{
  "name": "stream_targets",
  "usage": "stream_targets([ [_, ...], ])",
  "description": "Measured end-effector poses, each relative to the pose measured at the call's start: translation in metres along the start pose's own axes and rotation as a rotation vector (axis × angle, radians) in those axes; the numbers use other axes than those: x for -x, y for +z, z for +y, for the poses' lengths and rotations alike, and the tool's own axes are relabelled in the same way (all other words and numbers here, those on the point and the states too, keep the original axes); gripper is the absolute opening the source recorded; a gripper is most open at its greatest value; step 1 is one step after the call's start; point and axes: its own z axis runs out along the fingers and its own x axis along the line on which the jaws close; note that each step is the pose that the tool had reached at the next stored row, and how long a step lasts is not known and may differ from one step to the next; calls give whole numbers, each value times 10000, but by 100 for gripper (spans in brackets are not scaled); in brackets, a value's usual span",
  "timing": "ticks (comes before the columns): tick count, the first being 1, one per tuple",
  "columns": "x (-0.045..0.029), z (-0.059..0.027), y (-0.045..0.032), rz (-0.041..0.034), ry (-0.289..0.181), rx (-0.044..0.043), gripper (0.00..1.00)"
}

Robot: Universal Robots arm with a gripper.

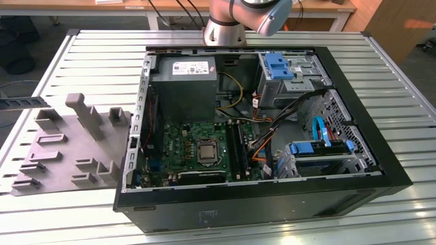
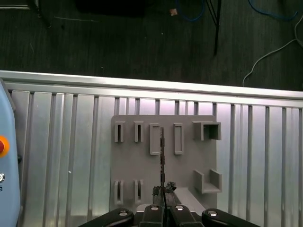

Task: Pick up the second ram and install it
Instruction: 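Pick up the second ram and move it above second insertion slot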

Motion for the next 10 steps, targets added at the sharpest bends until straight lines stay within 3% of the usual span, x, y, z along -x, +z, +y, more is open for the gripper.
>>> stream_targets([
  [3,9,2,-76,-47,-2,-1,12],
  [10,10,2,-87,-51,-2,-1,12],
])
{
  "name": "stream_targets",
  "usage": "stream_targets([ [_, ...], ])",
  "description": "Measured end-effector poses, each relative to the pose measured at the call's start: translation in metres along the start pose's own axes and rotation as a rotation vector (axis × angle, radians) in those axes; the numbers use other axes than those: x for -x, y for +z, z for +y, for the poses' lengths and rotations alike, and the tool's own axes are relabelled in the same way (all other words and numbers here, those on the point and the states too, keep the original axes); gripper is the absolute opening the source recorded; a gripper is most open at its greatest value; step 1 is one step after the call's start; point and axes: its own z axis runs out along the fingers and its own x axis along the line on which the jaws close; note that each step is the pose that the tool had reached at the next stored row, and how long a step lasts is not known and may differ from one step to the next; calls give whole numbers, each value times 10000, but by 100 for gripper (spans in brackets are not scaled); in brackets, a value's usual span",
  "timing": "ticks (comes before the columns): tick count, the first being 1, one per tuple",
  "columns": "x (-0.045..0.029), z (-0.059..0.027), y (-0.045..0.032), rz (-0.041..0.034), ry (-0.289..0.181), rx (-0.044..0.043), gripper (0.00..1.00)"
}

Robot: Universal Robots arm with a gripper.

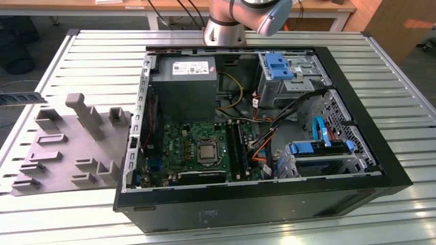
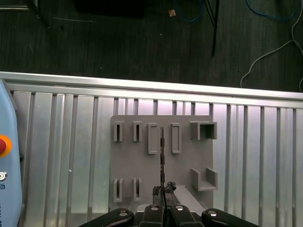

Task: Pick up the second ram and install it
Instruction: 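Pick up the second ram and move it above second insertion slot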

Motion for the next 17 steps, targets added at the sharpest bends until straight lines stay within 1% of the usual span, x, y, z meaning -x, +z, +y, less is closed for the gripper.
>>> stream_targets([
  [2,-1,-11,-3,2,-1,3,12],
  [4,-1,-43,-2,-1,0,-1,12],
  [11,-6,-227,-10,0,0,5,12],
  [17,-12,-415,-18,-1,0,7,12],
])
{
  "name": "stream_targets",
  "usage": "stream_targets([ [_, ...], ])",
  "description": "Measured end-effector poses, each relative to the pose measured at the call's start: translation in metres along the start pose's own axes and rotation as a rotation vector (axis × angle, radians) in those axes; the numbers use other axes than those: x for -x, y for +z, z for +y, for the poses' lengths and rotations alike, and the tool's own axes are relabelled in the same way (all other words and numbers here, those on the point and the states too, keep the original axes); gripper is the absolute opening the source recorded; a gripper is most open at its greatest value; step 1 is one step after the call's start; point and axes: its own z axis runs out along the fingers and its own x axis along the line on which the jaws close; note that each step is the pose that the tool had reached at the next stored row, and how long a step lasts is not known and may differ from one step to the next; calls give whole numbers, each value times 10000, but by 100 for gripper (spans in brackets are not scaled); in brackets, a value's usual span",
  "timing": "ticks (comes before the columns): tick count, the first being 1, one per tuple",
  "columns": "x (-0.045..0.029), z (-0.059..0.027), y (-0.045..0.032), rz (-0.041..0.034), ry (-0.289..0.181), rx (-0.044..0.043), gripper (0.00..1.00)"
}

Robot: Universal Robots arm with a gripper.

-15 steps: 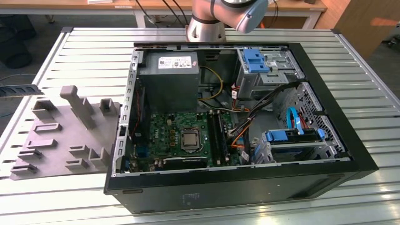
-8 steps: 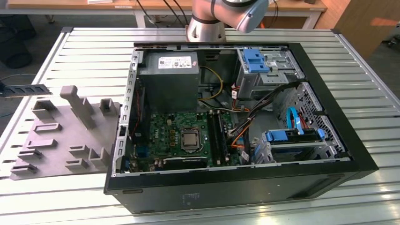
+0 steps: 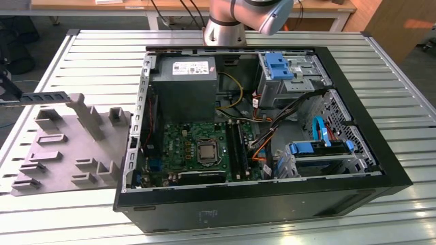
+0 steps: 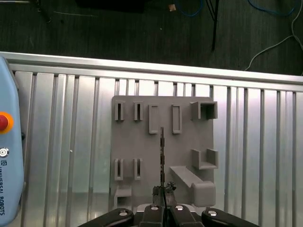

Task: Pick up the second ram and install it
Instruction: 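Pick up the second ram and move it above second insertion slot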

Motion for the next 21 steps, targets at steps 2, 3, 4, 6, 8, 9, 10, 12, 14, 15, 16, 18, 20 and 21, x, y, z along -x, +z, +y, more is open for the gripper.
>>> stream_targets([
  [2,-2,-67,-3,1,1,0,12],
  [3,-3,-99,-4,0,1,0,12],
  [4,-4,-130,-5,0,2,0,12],
  [6,-5,-194,-8,1,3,0,12],
  [8,-7,-259,-11,0,4,0,12],
  [9,-8,-290,-12,0,4,0,12],
  [10,-9,-322,-13,-1,4,-1,12],
  [12,-11,-383,-15,0,5,0,12],
  [14,-13,-439,-18,0,7,0,12],
  [15,-13,-467,-19,1,7,0,12],
  [16,-14,-495,-19,0,7,0,12],
  [18,-16,-549,-21,0,8,-1,12],
  [20,-18,-601,-21,0,8,-1,12],
  [21,-19,-628,-21,0,8,-1,12],
])
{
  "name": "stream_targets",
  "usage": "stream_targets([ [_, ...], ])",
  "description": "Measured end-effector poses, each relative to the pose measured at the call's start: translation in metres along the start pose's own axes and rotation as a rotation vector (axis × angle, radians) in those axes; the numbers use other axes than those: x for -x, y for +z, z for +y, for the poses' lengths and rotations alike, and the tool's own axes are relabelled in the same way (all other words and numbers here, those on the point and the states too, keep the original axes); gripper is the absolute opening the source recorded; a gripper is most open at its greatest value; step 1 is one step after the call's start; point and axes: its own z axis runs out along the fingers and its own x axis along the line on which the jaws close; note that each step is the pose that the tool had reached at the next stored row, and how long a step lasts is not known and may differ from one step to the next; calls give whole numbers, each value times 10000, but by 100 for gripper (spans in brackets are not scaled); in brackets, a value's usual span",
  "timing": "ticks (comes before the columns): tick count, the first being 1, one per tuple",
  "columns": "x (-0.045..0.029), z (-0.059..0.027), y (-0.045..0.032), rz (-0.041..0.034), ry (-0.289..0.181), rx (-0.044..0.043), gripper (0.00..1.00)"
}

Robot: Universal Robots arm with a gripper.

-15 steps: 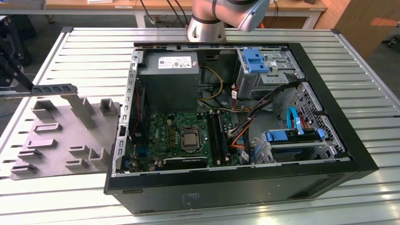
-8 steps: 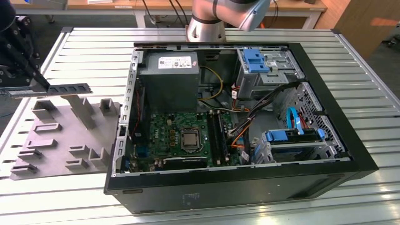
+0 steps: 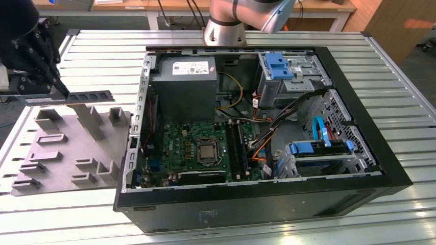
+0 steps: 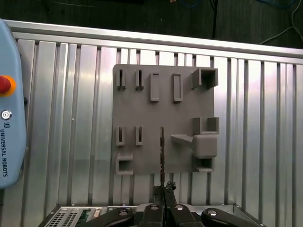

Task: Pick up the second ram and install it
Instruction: 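Pick up the second ram and move it above second insertion slot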

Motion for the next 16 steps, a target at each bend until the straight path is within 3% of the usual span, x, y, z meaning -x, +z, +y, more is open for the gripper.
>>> stream_targets([
  [16,-13,-416,-3,-2,38,-5,12],
])
